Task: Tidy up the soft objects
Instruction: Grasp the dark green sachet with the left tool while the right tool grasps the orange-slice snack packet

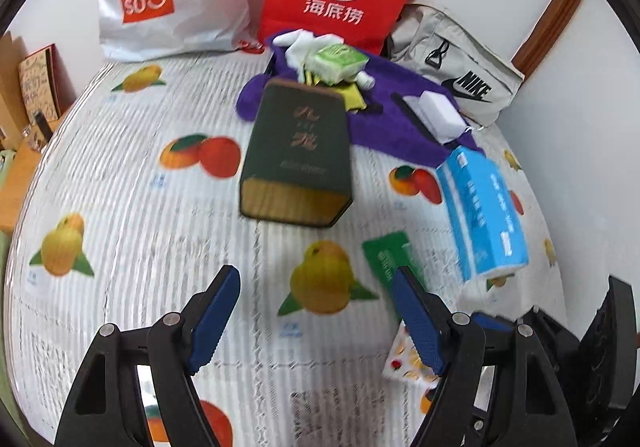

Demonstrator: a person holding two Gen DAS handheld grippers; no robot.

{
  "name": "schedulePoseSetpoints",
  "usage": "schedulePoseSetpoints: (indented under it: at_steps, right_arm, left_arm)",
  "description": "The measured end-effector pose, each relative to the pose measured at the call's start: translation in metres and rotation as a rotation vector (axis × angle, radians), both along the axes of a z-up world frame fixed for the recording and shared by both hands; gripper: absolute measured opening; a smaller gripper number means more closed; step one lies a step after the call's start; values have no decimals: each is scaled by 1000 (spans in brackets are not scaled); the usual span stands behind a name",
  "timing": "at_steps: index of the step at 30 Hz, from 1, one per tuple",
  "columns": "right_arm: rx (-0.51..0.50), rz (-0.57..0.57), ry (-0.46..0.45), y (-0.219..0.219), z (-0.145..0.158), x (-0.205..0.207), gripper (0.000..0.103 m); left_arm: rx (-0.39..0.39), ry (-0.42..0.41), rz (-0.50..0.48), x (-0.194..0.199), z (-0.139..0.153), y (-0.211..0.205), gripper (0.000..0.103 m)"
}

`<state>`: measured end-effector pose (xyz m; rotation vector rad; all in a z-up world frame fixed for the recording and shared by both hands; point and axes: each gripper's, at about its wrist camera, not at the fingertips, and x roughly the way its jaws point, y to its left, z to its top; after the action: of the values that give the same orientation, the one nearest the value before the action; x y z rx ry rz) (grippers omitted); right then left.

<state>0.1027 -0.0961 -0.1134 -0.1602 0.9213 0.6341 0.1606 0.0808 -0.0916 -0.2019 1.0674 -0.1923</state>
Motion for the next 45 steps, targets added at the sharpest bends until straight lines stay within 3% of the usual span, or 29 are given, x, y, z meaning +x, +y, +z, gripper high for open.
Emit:
schedulePoseSetpoints:
  at_steps: [10,11,12,13,22,36,42,45]
  right_arm:
    - [-109,41,-9,20,-34,9,80]
    - [-102,39,-20,20,-34,8,77]
    - [-90,39,-29,19,-33,7,61]
    - [-73,42,-22,18,-30,7,53]
    - [-12,35,-16,15,-11,2,49]
    - [-31,-227,19,-68,-14,-18,49]
    - [-36,-335,48,-107,-25,-16,49]
    - [-22,-372,58,-120,-28,-14,49]
  left_arm:
    - [-37,47,54,-12,-28,25,77]
    - [-37,55,65,-12,-31,28,77]
    - [-40,58,69,-11,-32,30,77]
    - [-44,61,72,-11,-34,32,77]
    - [-63,63,61,-11,-38,28,77]
    - [-104,59,-110,-9,-50,-32,77]
    - [-105,37,-191,2,-54,-70,77]
    - [-68,18,-204,7,-56,-86,80]
